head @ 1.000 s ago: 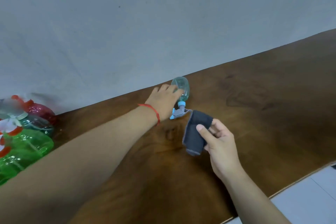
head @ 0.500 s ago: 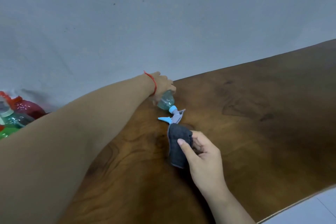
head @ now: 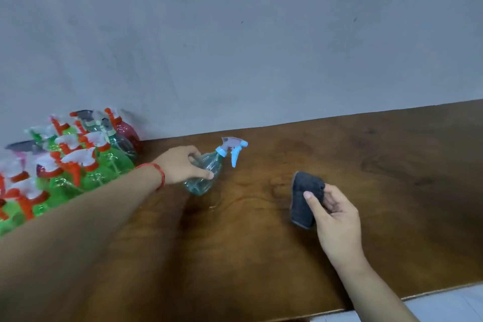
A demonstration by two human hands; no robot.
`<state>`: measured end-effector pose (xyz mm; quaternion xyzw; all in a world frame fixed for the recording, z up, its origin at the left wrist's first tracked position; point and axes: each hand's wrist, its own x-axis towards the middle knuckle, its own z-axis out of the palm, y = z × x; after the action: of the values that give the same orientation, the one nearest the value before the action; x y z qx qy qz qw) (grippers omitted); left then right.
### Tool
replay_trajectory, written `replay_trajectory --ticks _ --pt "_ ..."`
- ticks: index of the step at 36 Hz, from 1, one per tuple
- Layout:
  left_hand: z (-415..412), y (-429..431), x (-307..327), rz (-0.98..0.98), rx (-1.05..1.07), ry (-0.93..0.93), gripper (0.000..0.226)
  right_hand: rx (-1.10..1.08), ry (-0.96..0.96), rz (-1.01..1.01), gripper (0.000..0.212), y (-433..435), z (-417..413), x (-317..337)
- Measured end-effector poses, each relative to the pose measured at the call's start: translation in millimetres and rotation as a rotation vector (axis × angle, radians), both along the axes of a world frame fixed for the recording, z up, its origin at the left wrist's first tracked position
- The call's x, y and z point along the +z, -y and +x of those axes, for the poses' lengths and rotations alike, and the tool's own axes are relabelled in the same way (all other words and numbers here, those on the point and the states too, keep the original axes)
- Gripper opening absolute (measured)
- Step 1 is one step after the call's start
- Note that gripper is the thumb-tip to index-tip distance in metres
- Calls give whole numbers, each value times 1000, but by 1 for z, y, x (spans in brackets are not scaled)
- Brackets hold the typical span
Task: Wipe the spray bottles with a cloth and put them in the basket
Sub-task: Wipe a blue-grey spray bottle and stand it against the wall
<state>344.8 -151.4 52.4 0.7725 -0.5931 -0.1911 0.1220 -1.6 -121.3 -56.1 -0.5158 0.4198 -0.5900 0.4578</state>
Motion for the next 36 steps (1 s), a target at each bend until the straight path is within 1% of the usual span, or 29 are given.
replay_trajectory --ticks 2,3,5,6,8,11,13,15,16,18,20,21,23,24,26,30,32,36 --pt "10 -24 -13 -116 104 -211 53 5 -106 -27 21 -5 14 0" --pt "13 -33 -19 -149 149 -360 53 23 -167 -46 22 -7 24 1" --pt "11 -47 -28 -175 221 -657 52 68 -261 -84 27 -8 50 6" --pt "7 -54 -31 -185 239 -765 51 89 -297 -106 30 -7 64 11" --pt "1 -63 -37 -220 259 -889 52 114 -367 -162 34 -2 93 20" --pt "0 -63 -51 -289 294 -957 61 130 -462 -239 33 9 134 28" --pt "4 -60 -57 -331 301 -944 76 131 -495 -271 34 18 157 29" --pt "10 -56 -58 -379 253 -867 77 140 -499 -275 35 26 175 28" --pt "13 -55 -59 -395 203 -827 77 143 -502 -273 36 30 181 28" --pt "20 -54 -56 -391 48 -796 84 140 -492 -249 36 42 191 26" --pt "29 -52 -58 -362 -103 -734 97 141 -448 -210 34 56 197 26" --pt "34 -49 -62 -373 -143 -694 106 146 -421 -189 34 64 199 27" --pt "42 -46 -69 -429 -132 -592 119 180 -340 -133 33 75 205 29" --pt "45 -43 -72 -469 -112 -547 121 211 -283 -107 33 78 207 29" --pt "49 -41 -79 -535 -93 -522 120 265 -206 -90 33 79 210 29" --pt "53 -43 -88 -560 -138 -605 120 307 -129 -106 33 74 207 23" --pt "54 -46 -89 -561 -193 -618 119 322 -123 -111 32 71 204 20" --pt "51 -52 -92 -580 -246 -581 117 342 -143 -146 33 66 203 22"
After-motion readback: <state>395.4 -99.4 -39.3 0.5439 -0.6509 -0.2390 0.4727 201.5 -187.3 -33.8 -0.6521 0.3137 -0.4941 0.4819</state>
